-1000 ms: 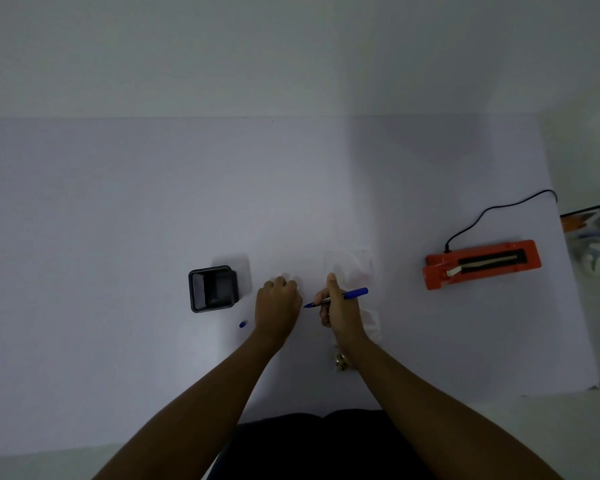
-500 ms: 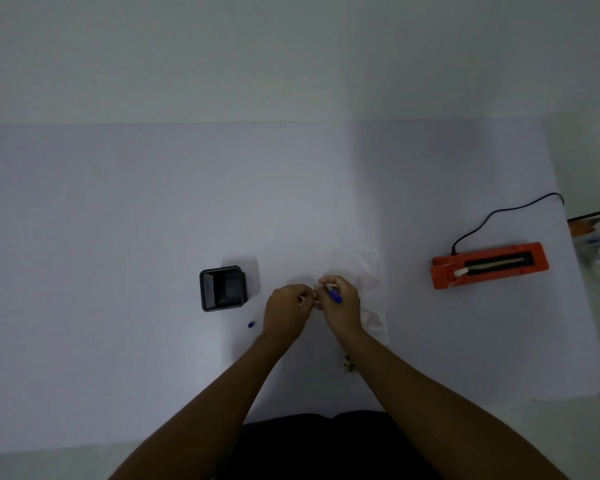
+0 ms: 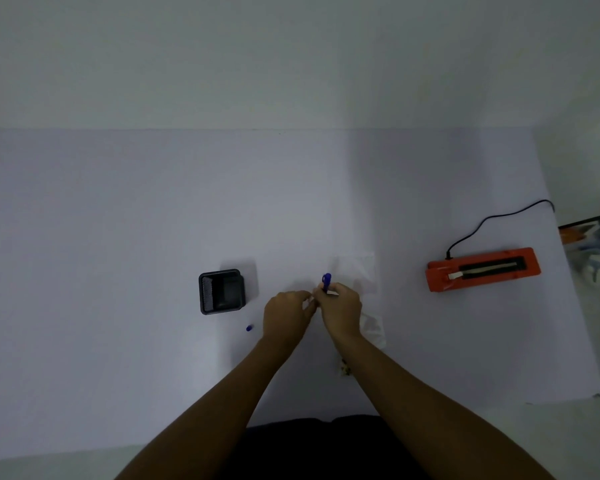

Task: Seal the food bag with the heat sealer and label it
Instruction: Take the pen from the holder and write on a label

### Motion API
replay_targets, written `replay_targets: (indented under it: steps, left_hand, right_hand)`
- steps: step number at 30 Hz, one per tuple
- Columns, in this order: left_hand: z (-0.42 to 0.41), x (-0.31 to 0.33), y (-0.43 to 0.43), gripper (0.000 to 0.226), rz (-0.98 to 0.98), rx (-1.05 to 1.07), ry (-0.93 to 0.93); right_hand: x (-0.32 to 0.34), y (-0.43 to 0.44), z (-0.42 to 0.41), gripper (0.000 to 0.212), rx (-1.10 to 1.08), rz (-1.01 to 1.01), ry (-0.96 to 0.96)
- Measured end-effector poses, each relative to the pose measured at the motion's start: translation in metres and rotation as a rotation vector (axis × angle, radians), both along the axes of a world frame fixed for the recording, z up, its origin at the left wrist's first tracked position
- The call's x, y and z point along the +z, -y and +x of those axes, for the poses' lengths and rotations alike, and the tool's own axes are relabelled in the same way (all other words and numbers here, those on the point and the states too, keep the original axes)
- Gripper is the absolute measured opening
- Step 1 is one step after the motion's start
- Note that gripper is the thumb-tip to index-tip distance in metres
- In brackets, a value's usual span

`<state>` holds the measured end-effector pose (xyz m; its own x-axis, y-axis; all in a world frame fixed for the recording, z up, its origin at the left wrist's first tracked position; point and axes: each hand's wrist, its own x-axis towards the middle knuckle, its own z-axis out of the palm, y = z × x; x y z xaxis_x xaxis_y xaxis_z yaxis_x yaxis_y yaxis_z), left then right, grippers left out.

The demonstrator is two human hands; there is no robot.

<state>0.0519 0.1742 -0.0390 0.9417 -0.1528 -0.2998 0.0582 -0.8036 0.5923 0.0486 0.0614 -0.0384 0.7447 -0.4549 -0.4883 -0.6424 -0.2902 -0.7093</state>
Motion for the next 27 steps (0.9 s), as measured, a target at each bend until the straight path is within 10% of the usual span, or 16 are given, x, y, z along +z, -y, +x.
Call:
replay_targets:
  steps: [7, 12, 27]
  left_hand:
    - [0.000, -0.004, 0.002, 0.023, -0.165, 0.104, -0.069]
    - [0.002, -0.005, 0.002, 0.013, -0.334, 0.350, -0.179]
    - [0.011, -0.022, -0.002, 0.032, -0.244, 0.413, -0.386]
  right_hand:
    - [-0.001, -0.001, -0.002, 0.006, 0.095, 0.087, 0.197]
    - [-0.003, -0.009, 0.000, 0.039, 0.122, 0.171, 0.226]
    - [-0.029, -0.012, -0.001, 0.017, 0.491, -0.066, 0.371]
